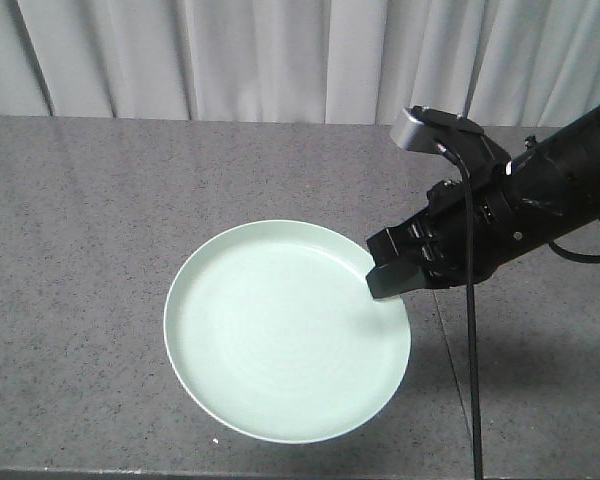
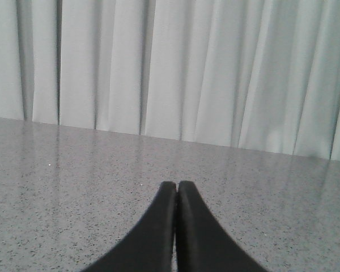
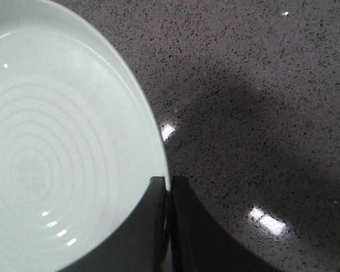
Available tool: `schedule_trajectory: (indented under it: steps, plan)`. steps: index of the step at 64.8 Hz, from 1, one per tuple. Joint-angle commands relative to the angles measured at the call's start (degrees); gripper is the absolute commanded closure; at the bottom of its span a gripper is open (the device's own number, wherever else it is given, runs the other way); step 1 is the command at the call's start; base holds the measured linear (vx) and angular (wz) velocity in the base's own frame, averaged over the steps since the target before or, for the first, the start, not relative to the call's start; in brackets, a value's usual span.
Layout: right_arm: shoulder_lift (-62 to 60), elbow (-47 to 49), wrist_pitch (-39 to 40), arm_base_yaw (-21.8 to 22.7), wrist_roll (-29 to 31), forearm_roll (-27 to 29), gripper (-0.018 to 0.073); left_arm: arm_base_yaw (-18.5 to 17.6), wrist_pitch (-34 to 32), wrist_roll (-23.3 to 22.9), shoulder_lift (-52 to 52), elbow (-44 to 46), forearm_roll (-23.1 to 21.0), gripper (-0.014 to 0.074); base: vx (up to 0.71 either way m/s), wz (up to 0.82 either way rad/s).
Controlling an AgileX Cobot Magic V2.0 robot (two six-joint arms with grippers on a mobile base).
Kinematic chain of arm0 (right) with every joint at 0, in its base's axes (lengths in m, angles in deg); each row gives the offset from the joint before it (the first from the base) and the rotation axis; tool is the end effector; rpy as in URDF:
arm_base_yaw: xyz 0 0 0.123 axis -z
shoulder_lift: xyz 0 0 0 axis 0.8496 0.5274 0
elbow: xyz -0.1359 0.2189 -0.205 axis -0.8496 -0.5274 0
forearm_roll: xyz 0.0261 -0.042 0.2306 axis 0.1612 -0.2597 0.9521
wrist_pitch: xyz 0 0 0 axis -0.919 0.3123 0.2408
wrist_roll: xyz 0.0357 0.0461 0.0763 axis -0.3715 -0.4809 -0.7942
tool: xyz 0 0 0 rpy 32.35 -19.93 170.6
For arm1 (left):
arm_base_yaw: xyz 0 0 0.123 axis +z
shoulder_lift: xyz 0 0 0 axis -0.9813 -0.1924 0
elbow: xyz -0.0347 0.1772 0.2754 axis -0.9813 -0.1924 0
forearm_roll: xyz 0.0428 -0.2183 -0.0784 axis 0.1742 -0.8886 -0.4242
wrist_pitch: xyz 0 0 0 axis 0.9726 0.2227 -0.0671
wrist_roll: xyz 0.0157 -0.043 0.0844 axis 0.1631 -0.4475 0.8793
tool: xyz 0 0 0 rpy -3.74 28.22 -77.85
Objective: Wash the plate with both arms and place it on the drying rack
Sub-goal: 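Hold the plate in the right gripper while the base turns away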
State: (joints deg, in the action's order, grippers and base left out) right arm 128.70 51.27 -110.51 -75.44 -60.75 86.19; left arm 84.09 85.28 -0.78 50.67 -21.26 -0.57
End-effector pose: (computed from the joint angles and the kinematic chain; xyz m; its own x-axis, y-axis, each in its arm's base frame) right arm 0.2452 0.1272 0.3792 -0.8485 -0.2953 -0.4391 -0.4907 0.7499 0.4438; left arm 0.0003 0.0003 0.2088 0.1106 -0.0676 -0.9916 -0.0844 0.9934 -0.0772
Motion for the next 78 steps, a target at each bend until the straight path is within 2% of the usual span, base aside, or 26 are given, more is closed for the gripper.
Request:
schedule_trajectory:
  steps: [1, 39, 78]
  plan:
    - [-2.23, 1.53, 1.07, 0.03, 0.27, 2.43, 0.0564, -0.41, -4.46, -0.38, 0.83, 1.3, -0.17, 0.0603, 0.0, 0.01]
    - [-2.23, 1.53, 1.07, 0.09, 0.38, 2.49, 0.0564, -0.41, -4.46, -0.38, 0.83, 1.3, -0.17, 0.0603, -0.04, 0.14]
    - [-2.23, 1.53, 1.07, 0.09, 0.44, 2.44, 0.0564, -0.41, -4.46, -0.38, 0.83, 1.3, -0.17, 0.0603, -0.07, 0.36]
